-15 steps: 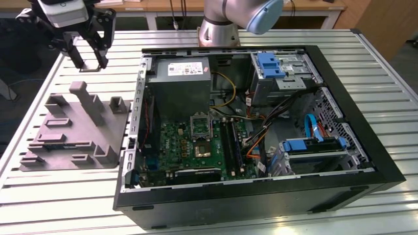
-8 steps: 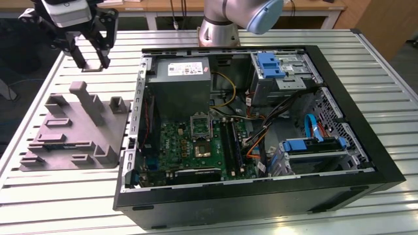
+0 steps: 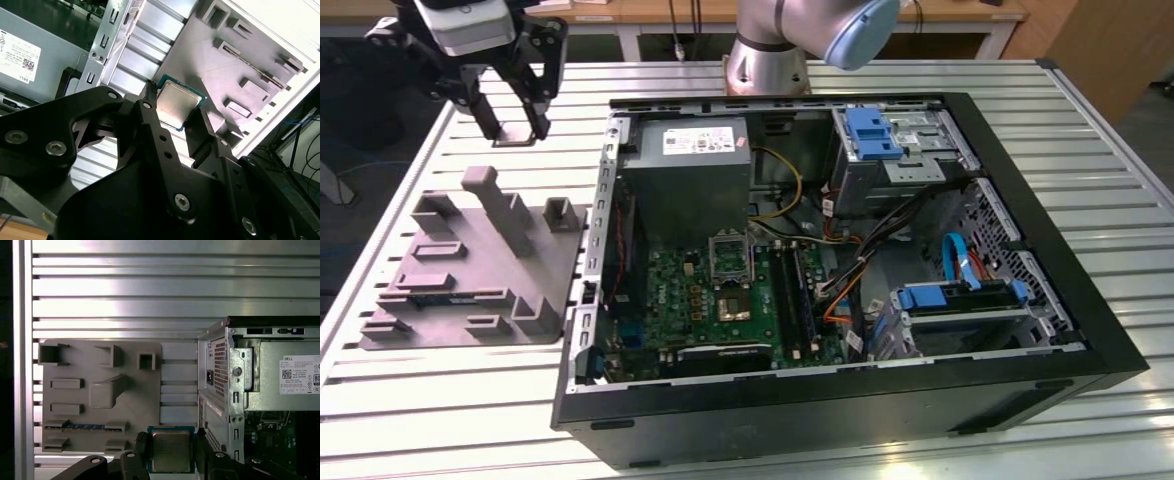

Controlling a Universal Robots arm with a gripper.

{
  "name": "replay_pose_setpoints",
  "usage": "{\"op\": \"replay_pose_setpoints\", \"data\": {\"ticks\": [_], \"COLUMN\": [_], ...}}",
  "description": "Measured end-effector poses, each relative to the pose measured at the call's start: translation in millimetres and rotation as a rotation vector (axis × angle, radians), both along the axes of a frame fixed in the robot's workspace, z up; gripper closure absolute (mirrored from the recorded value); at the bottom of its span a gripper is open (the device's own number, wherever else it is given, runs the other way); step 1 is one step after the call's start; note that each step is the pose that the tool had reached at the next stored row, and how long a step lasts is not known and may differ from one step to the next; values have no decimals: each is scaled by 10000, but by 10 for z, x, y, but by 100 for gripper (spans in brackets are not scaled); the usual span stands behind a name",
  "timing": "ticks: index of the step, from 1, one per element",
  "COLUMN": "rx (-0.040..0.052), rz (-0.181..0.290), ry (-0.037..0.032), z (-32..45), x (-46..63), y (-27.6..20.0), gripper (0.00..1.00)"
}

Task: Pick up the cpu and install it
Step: 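Pick up the cpu and move it towards the insertion slot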

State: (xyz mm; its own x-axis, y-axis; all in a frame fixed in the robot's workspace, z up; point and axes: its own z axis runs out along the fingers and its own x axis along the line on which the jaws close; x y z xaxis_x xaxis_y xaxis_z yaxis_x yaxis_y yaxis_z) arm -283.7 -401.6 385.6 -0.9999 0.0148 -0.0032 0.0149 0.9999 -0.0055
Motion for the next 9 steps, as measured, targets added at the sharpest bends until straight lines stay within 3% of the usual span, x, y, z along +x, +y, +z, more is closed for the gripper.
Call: {"op": "replay_pose_setpoints", "data": {"ticks": [9], "rx": [0], "rz": [0], "ry": [1], "z": [0], "x": [46], "y": [0], "gripper": [53]}}
